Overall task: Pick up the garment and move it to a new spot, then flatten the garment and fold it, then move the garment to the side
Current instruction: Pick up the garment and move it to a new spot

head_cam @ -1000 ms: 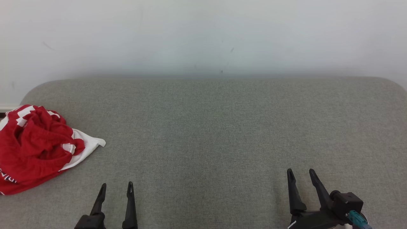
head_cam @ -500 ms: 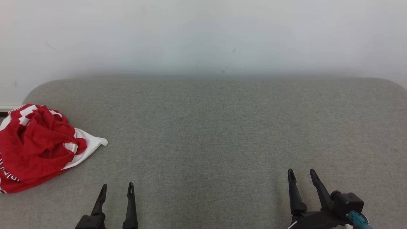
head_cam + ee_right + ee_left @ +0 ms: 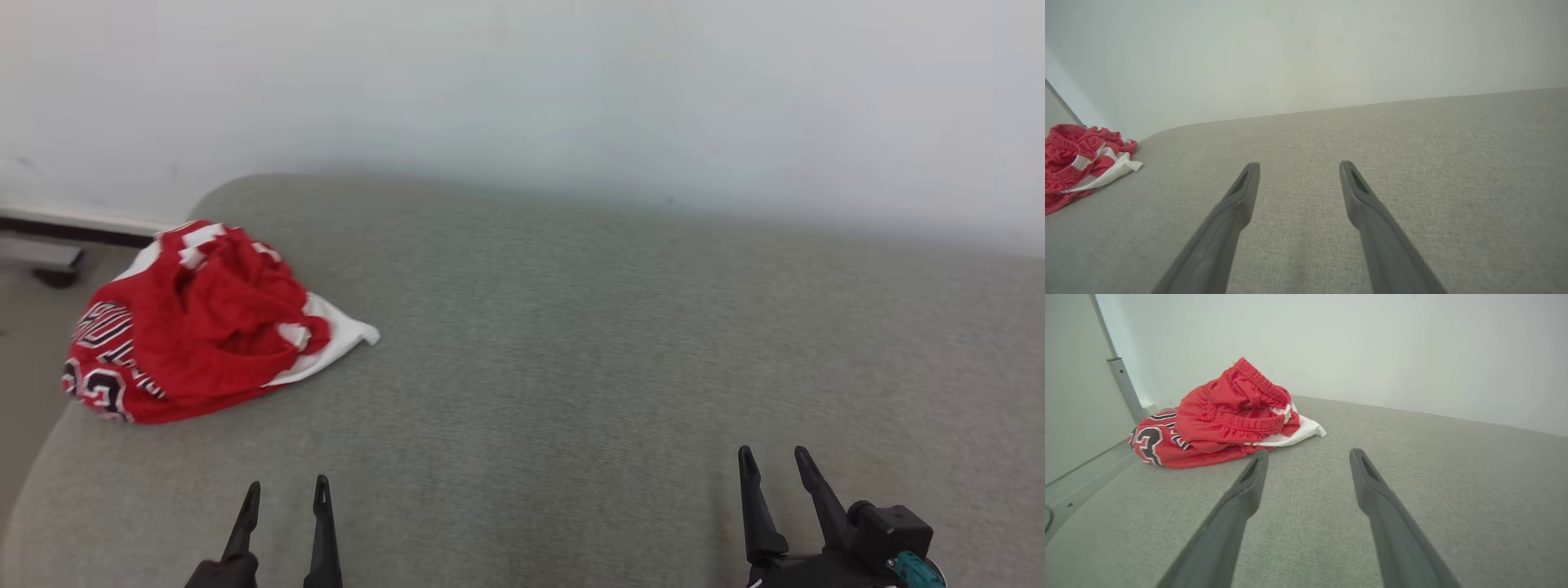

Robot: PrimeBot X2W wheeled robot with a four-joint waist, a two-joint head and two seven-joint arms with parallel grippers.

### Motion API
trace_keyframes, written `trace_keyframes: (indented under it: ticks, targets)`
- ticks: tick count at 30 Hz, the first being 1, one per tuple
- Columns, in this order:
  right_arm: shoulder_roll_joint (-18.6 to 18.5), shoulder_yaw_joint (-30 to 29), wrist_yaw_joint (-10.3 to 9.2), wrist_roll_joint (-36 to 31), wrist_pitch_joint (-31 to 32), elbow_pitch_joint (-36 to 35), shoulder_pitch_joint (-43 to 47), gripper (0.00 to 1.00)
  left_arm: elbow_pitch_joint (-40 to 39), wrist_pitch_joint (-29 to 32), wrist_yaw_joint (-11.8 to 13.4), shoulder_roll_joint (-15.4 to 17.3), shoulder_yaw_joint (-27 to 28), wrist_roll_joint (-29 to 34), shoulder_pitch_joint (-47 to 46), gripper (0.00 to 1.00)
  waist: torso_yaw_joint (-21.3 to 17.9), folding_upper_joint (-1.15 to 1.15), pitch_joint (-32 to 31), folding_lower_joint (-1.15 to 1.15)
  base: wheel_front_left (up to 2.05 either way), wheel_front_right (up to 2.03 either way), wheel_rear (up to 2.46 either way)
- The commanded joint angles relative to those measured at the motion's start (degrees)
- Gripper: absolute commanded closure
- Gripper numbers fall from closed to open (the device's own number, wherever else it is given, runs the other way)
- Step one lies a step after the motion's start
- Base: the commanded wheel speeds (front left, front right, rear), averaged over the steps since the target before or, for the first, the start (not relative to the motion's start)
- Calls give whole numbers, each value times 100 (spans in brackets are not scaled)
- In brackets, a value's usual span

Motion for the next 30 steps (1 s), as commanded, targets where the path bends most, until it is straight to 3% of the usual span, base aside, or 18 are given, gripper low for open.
trace_keyframes:
  ticks: [1,7,14,23,30]
  targets:
    - [2,3,-12,44,1,-4,49,0,3,-19,2,-6,14,39,80,0,523,0,-91,0,0,0,0]
    - [4,66,-12,106,0,27,78,0,32,-18,-31,-5,120,86,145,0,1169,0,-144,0,0,0,0]
    - [3,192,-12,165,-1,68,93,0,35,-19,-88,-6,270,133,215,0,1658,0,-171,0,0,0,0]
    - [1,309,-12,196,-2,108,26,0,-10,-19,-74,-6,370,127,259,0,1769,0,-163,0,0,0,0]
    - [2,330,-12,205,-3,105,13,0,178,-19,-122,-7,354,31,129,0,1615,0,-146,0,0,0,0]
